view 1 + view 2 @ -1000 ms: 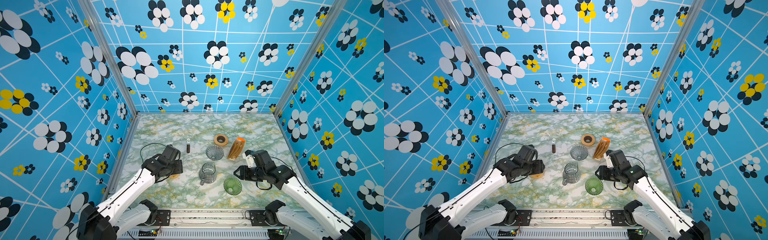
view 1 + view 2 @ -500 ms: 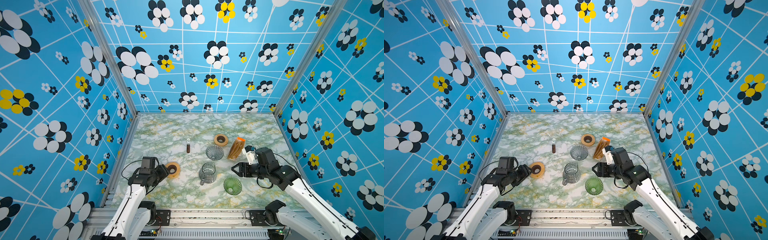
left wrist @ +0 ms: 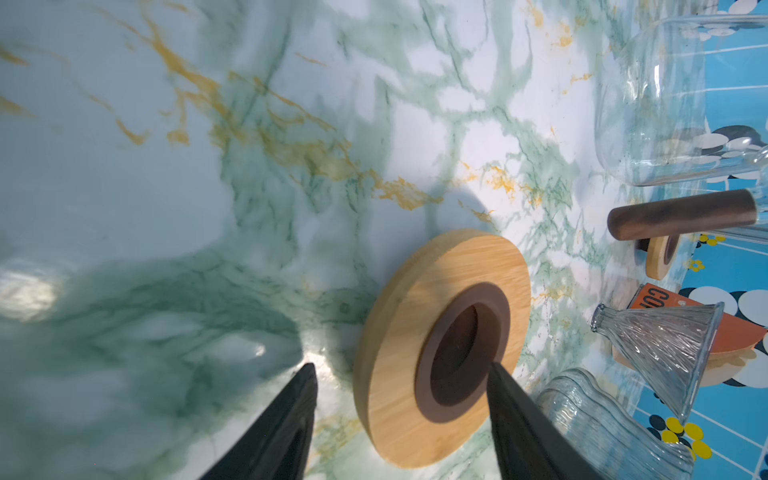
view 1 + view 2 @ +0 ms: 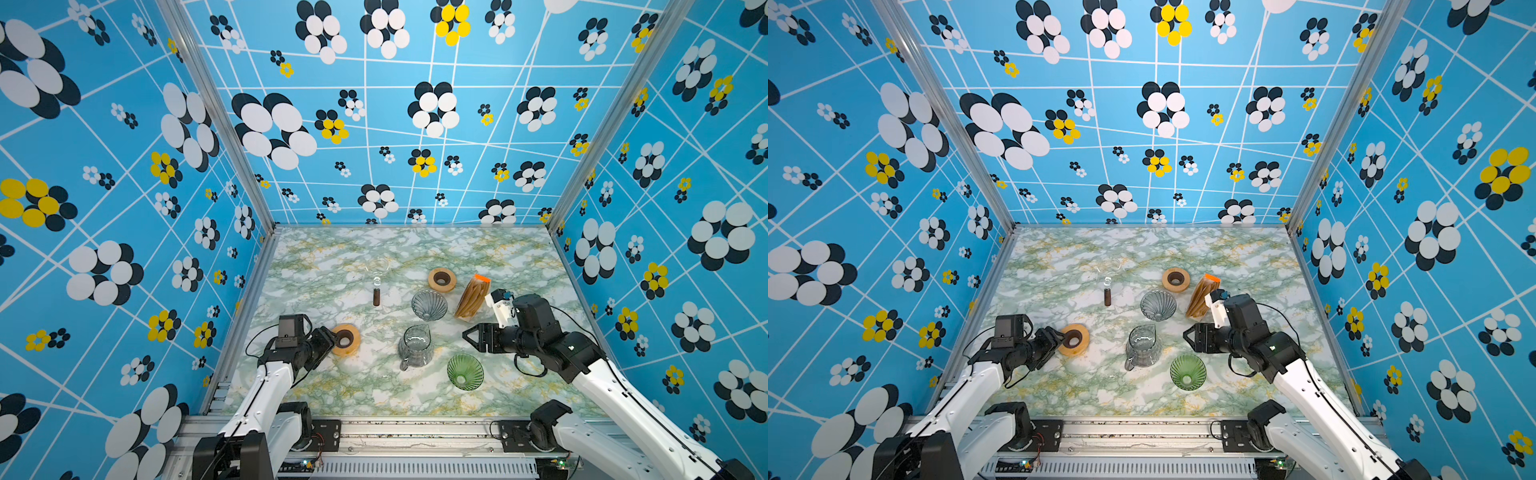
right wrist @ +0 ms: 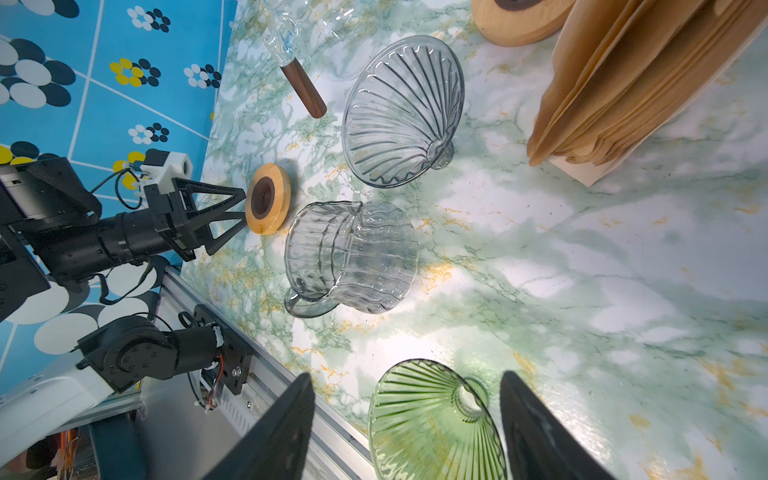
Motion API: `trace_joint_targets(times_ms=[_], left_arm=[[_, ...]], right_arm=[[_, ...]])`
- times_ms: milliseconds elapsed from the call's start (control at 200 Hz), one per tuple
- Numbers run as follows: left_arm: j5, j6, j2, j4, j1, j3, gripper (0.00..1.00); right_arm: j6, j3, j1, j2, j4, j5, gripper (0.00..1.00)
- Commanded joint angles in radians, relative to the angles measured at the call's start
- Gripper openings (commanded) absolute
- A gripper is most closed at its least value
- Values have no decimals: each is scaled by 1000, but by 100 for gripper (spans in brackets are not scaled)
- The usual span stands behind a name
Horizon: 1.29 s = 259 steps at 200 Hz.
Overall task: Place the coffee filter in the dripper
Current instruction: 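Move the left gripper over the nearer wooden ring holder, then grasp the edge of the wooden ring holder with the left gripper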
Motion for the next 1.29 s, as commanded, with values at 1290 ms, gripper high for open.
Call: trace_joint_targets(times_ms=[1290], left_arm=[[126,-62,126,188,18,11,40]], right_arm=[[-3,18,5,5,-9,28,75]])
